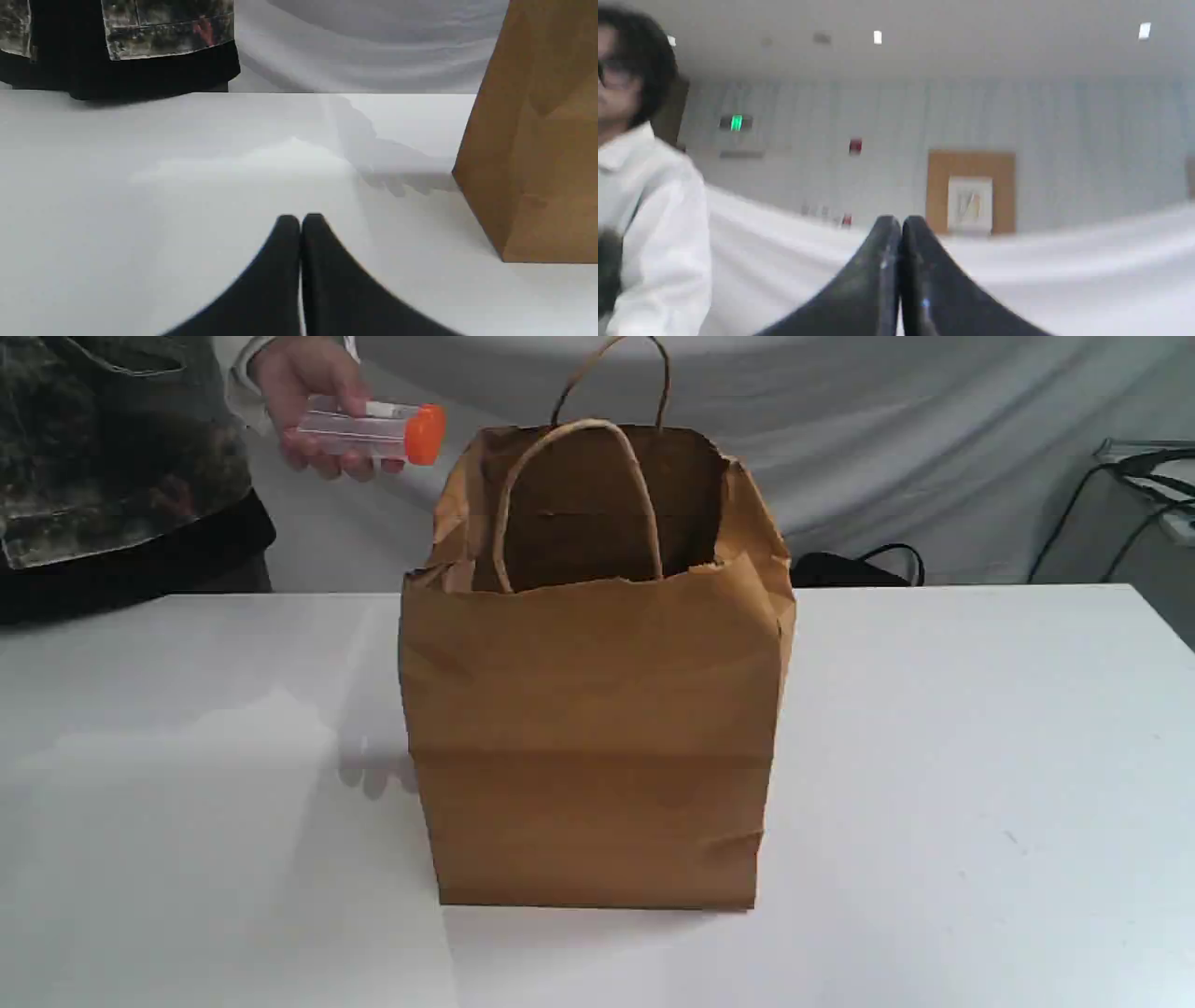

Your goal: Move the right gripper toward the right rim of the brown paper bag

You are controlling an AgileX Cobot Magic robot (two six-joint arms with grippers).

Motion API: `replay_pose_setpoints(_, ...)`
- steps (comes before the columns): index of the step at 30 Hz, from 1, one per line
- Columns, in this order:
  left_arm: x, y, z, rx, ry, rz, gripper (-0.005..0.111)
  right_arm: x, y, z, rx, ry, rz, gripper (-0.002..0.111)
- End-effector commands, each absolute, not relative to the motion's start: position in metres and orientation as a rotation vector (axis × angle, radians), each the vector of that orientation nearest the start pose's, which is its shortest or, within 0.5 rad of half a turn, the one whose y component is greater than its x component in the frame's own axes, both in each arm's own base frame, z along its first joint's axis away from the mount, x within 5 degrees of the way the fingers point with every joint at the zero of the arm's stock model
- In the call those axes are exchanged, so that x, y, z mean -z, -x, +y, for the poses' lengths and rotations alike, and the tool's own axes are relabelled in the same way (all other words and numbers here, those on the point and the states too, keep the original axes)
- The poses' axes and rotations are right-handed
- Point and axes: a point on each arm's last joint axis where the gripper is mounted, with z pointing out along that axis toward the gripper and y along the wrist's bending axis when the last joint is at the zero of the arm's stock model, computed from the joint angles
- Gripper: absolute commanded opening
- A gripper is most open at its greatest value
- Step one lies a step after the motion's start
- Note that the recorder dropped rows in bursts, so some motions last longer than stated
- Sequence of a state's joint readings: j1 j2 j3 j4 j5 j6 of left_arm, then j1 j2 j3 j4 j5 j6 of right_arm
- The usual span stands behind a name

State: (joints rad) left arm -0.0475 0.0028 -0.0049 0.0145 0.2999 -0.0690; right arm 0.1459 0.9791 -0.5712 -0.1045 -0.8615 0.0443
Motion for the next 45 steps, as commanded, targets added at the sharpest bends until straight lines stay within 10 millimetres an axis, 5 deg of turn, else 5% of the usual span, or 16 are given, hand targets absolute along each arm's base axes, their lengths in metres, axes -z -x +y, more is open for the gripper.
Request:
replay_pose_setpoints(1, -0.187, -0.054, -0.003, 0.079, 0.011, 1.777, 0.0, -0.359, -0.25, 0.043, -0.22, 0.132, 1.409, 0.0)
replay_pose_setpoints(6, -0.187, -0.054, -0.003, 0.079, 0.011, 1.777, 0.0, -0.352, -0.304, 0.055, -0.173, 0.157, 1.745, 0.0)
replay_pose_setpoints(15, -0.187, -0.054, -0.003, 0.079, 0.011, 1.777, 0.0, -0.338, -0.342, 0.079, -0.164, 0.181, 1.851, 0.0)
replay_pose_setpoints(19, -0.187, -0.054, -0.003, 0.079, 0.011, 1.777, 0.0, -0.34, -0.341, 0.094, 0.118, 0.645, 1.708, 0.0)
replay_pose_setpoints(23, -0.187, -0.054, -0.003, 0.079, 0.011, 1.777, 0.0, -0.344, -0.337, 0.104, 0.504, 1.18, 1.386, 0.0)
replay_pose_setpoints(25, -0.187, -0.054, -0.003, 0.079, 0.011, 1.777, 0.0, -0.34, -0.339, 0.102, 0.634, 1.306, 1.326, 0.0)
replay_pose_setpoints(32, -0.187, -0.054, -0.003, 0.079, 0.011, 1.777, 0.0, -0.348, -0.361, 0.05, 0.848, 0.919, 2.052, 0.0)
replay_pose_setpoints(34, -0.187, -0.054, -0.003, 0.079, 0.011, 1.777, 0.0, -0.349, -0.363, 0.047, 0.72, 0.865, 2.229, 0.0)
replay_pose_setpoints(37, -0.187, -0.054, -0.003, 0.079, 0.011, 1.777, 0.0, -0.353, -0.363, 0.06, 0.25, 0.826, 2.393, 0.0)
replay_pose_setpoints(41, -0.187, -0.054, -0.003, 0.079, 0.011, 1.777, 0.0, -0.373, -0.372, 0.081, -0.312, 0.674, 2.33, 0.0)
replay_pose_setpoints(45, -0.187, -0.054, -0.003, 0.079, 0.011, 1.777, 0.0, -0.383, -0.384, 0.093, -0.569, 0.55, 2.237, 0.016)
